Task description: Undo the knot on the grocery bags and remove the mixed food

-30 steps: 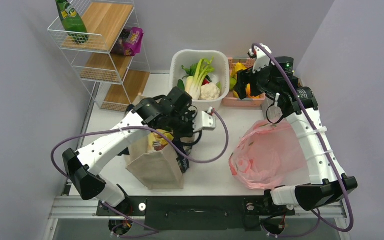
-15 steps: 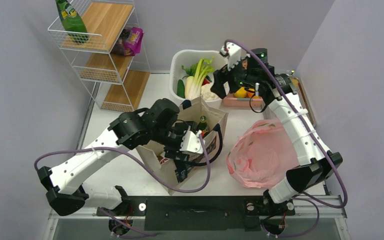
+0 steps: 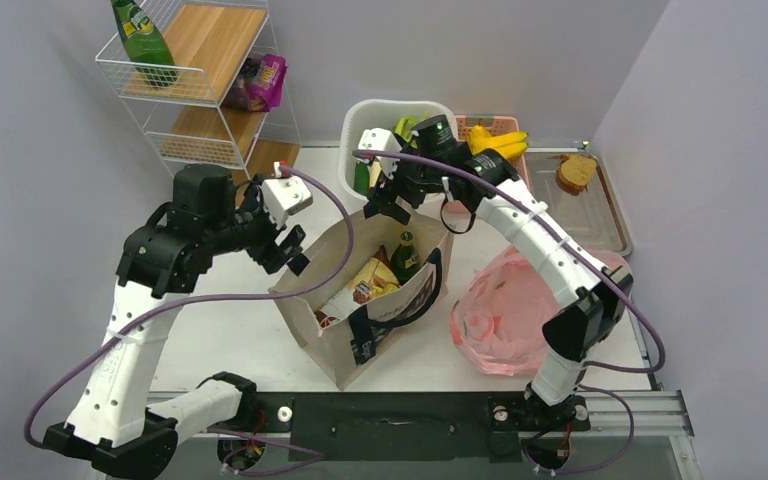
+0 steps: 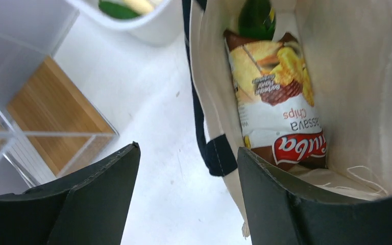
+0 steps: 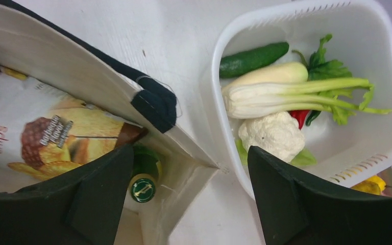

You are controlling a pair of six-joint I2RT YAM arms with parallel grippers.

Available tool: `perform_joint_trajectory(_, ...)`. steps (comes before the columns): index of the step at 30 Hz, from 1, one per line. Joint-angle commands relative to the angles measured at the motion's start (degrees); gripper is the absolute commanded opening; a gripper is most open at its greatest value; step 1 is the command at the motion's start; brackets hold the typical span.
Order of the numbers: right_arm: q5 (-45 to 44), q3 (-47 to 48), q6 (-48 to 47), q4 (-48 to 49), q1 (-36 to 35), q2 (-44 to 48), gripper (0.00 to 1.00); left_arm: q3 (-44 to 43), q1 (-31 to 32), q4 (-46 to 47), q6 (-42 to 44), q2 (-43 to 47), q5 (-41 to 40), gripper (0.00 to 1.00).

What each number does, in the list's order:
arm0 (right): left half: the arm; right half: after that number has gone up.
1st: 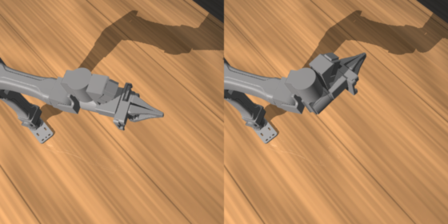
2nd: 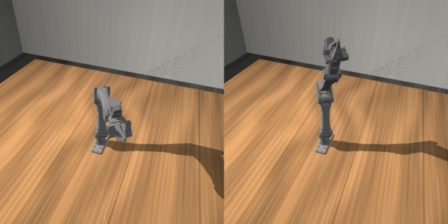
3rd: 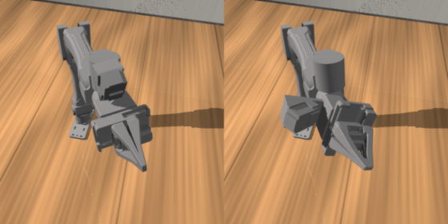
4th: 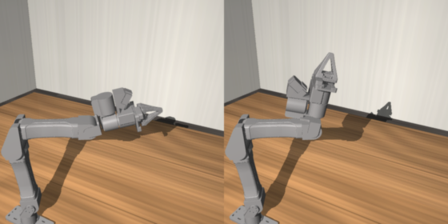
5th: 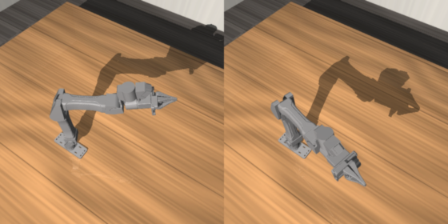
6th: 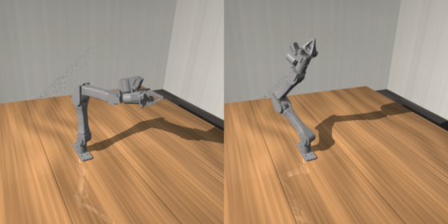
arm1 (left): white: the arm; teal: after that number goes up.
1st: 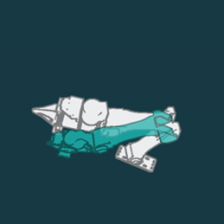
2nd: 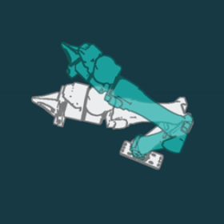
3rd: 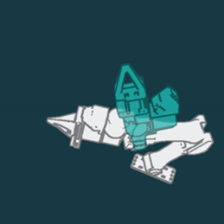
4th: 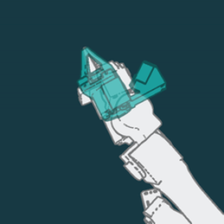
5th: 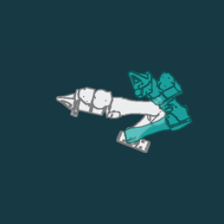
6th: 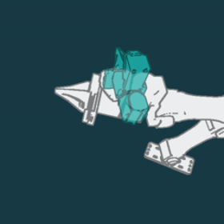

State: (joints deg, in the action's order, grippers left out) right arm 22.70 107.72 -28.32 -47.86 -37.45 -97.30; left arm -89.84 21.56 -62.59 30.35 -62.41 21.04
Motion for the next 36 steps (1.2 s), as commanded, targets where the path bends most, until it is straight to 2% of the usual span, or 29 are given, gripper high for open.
perform_joint_trajectory(1, -6.74, 3.12, -3.71, -2.65, 0.05, -2.59, 0.77, 4.55, -1.52, -1.3, -5.06, 0.09, -4.51, 0.68)
perform_joint_trajectory(6, -9.25, 0.06, -3.61, -3.95, 0.9, -0.03, 0.7, 10.59, -1.26, -1.39, -6.26, -0.29, -1.18, 0.67)
perform_joint_trajectory(8, -10.07, -1.49, -2.11, -4.33, 1.57, 1.21, 0.64, 12.47, -0.69, 0.17, -6.39, -1.9, -2.25, 0.6)
perform_joint_trajectory(9, -10.31, -2.26, -1.49, -4.94, 2.27, 1.95, 0.62, 12.75, -0.28, 1.52, -6.37, -2.53, -2.68, 0.49)
perform_joint_trajectory(10, -10.22, -2.61, -0.25, -5.3, 2.59, 2.21, 0.57, 12.87, -0.11, 2.17, -6.38, -3.94, -3.7, 0.43)
perform_joint_trajectory(12, -9.72, -4.05, 1.34, -6.69, 3.76, 3.17, 0.5, 12.17, 0.3, 5.06, -6.7, -6.55, -5.27, 0.21)
perform_joint_trajectory(13, -9.49, -4.47, 1.87, -7.48, 4.53, 3.8, 0.44, 11.3, 0.49, 7.18, -6.75, -7.44, -5.77, 0.05)
perform_joint_trajectory(15, -8.06, -5.91, 3.34, -8.31, 5.53, 4.87, 0.34, 9.58, 0.65, 10.72, -6.85, -10.25, -8.09, 0.0)
perform_joint_trajectory(20, -3.59, -9.34, 6.43, -9.92, 6.68, 6.98, 0.12, 7.11, -0.04, 21.36, -5.29, -13.94, -8.5, 0.0)
perform_joint_trajectory(23, -1.86, -11.13, 7.6, -10.45, 7.17, 8.28, 0.0, 6.76, -0.08, 23.6, -3.71, -14.19, -5.4, 0.0)
perform_joint_trajectory(25, -0.79, -12.38, 8.32, -10.6, 7.59, 9.48, 0.0, 6.32, -0.11, 23.81, -3.73, -13.94, -2.91, 0.01)
perform_joint_trajectory(26, 0.01, -13.22, 8.56, -10.57, 7.92, 10.48, 0.0, 6.2, -0.12, 24.33, -4.14, -13.08, -1.82, 0.2)
perform_joint_trajectory(27, 0.69, -14.07, 9.03, -10.58, 8.1, 10.87, 0.0, 6.2, -0.12, 24.96, -4.83, -11.5, 0.6, 0.3)
perform_joint_trajectory(28, 1.04, -14.58, 9.27, -10.57, 8.36, 11.75, 0.0, 6.9, -0.12, 27.3, -5.33, -10.45, 1.91, 0.47)
perform_joint_trajectory(30, 2.14, -16.48, 9.85, -10.21, 8.58, 13.3, 0.0, 9.99, 0.27, 32.84, -6.94, -6.16, 6.79, 0.63)
perform_joint_trajectory(31, 2.8, -18.25, 10.27, -10.01, 8.6, 13.86, 0.0, 11.24, 0.6, 34.79, -7.25, -3.31, 10.84, 0.65)
perform_joint_trajectory(33, 3.38, -21.57, 10.86, -8.18, 8.6, 15.62, 0.0, 15.9, 4.88, 43.24, -7.21, 0.4, 12.59, 0.67)
perform_joint_trajectory(36, 3.41, -26.61, 12.39, -4.76, 8.62, 18.73, 0.0, 21.45, 11.56, 45.41, -4.16, 1.42, 9.1, 0.59)
